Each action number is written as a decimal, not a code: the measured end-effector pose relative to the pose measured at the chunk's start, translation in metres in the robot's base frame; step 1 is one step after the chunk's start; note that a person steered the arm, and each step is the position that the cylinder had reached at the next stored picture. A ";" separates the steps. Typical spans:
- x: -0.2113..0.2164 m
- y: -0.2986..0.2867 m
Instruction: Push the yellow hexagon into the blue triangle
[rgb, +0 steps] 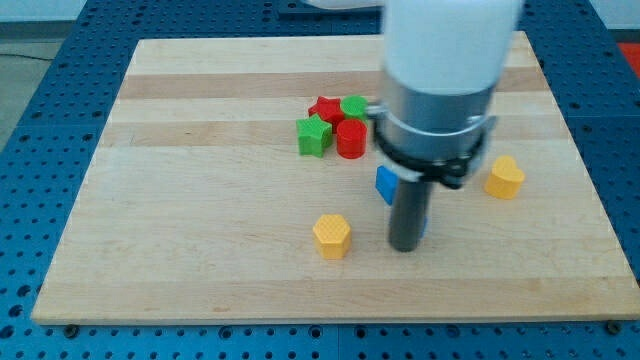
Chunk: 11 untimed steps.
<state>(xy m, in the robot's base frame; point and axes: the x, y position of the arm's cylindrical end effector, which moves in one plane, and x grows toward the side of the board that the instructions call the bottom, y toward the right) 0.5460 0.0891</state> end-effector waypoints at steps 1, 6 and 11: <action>-0.009 0.040; -0.002 -0.062; -0.049 0.027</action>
